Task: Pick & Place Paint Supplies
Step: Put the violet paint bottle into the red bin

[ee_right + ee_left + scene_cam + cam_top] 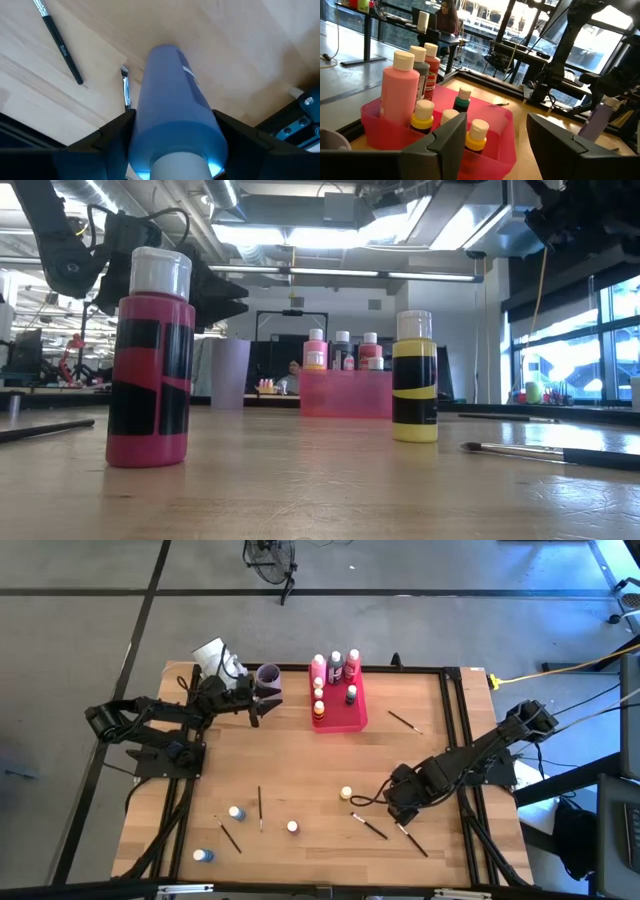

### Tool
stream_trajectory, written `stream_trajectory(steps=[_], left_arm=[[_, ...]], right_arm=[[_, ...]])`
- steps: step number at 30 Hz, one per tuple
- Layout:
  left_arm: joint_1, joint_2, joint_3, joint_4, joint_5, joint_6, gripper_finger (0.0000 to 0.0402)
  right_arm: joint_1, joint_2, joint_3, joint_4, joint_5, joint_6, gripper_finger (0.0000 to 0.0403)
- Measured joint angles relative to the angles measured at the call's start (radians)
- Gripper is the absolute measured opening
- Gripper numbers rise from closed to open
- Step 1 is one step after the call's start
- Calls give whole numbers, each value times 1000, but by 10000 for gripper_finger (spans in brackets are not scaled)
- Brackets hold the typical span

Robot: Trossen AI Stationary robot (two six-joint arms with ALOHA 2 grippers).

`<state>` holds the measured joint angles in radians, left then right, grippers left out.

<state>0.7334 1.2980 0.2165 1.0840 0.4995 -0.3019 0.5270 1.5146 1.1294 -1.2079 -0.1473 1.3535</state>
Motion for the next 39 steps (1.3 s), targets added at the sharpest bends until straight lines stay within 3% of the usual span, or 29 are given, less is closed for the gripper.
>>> stream_trajectory(steps=[6,20,30,39], left_arm=[[0,0,0,0,0,0,203],[0,0,0,0,0,0,203],[0,0,0,1,2,0,203],[0,0,0,0,54,1,203]], right_arm=[[0,0,0,1,-7,1,216],[-67,0,112,-43,0,-119,216],[-268,0,316,-86,140,-390,216],[-522,0,450,-63,150,-623,216]])
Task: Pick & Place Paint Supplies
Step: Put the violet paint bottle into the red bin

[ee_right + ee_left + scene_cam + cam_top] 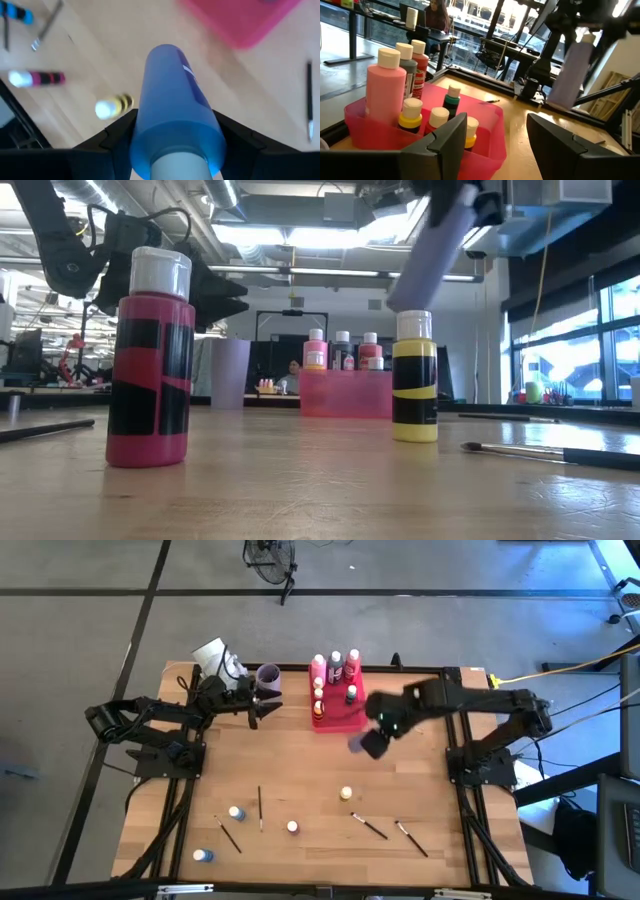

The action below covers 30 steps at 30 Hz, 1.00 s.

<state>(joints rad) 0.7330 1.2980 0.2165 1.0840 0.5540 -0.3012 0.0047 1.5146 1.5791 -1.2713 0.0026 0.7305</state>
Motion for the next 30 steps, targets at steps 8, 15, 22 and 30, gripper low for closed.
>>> stream_trajectory(steps=[8,15,22,30], left_arm=[[0,0,0,0,1,21,203],[0,0,0,0,1,34,203],[0,0,0,-1,1,35,203],[0,0,0,-11,2,39,203]], right_arm=[[-163,68,80,102,-111,-161,216],[-238,265,346,-99,-101,-260,216],[-349,435,600,-303,-82,-297,216],[-424,515,596,-300,-132,-331,216]])
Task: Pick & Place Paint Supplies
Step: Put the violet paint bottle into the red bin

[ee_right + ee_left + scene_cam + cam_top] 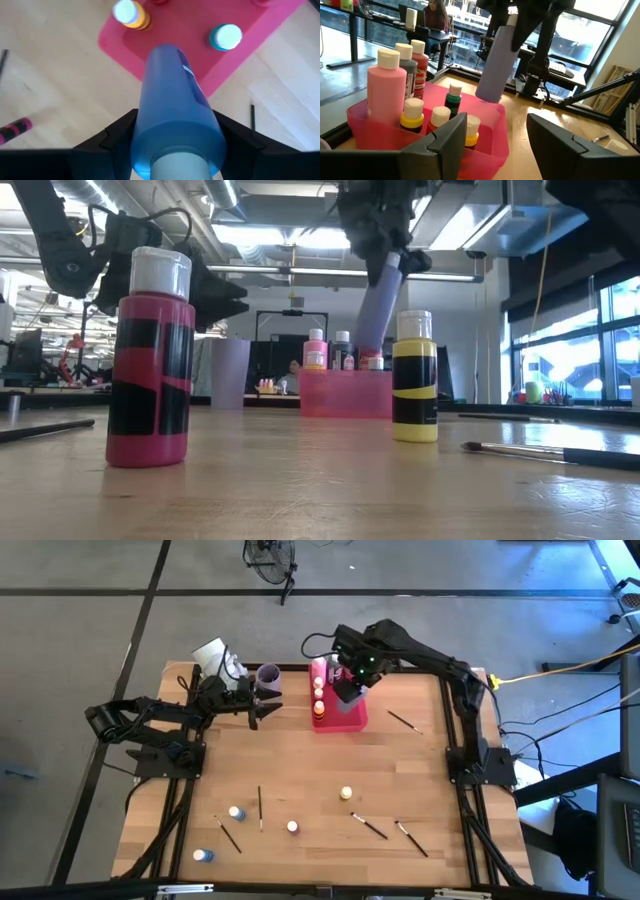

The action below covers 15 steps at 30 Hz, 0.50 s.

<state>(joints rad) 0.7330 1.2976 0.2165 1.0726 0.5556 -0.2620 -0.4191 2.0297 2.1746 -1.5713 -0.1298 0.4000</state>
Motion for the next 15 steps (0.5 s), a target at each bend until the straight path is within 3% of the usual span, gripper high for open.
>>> stream_trajectory(steps=[15], left_arm=[[0,0,0,0,0,13,203]], right_arm=[[-13,16,1,0,25,-18,216]])
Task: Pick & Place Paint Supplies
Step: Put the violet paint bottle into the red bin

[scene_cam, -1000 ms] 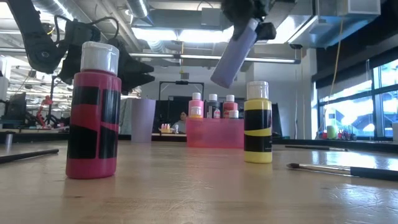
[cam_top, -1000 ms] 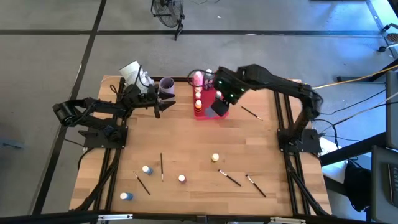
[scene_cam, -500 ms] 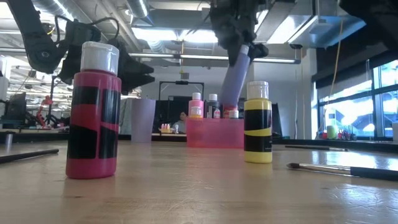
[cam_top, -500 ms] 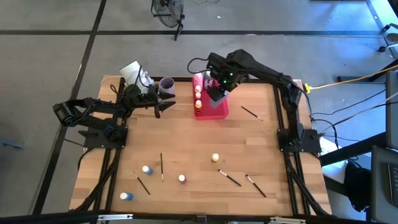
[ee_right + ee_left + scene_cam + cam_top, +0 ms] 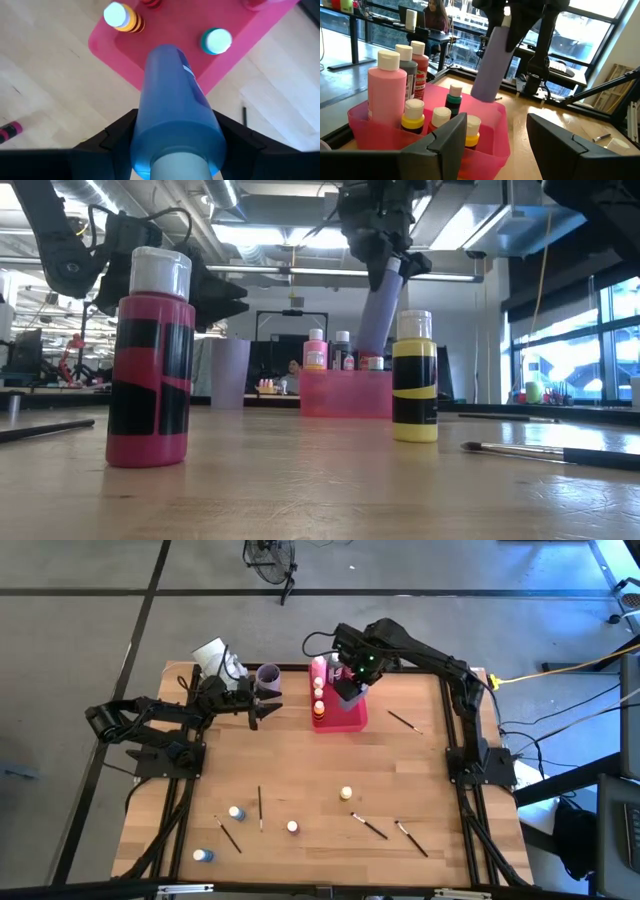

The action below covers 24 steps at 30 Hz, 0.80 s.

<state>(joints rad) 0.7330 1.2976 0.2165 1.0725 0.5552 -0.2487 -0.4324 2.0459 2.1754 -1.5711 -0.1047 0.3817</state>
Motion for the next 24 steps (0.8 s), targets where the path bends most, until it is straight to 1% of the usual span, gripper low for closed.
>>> stream_trajectory(steps=[10,18,24], left_arm=[[0,0,0,-7,0,-16,203],[0,0,0,-8,57,-19,203],[0,0,0,-8,58,-19,203]], right_arm=[[-3,90,0,0,0,-5,216],[-6,145,-1,0,-3,-5,216],[-11,174,-1,0,3,-13,216]])
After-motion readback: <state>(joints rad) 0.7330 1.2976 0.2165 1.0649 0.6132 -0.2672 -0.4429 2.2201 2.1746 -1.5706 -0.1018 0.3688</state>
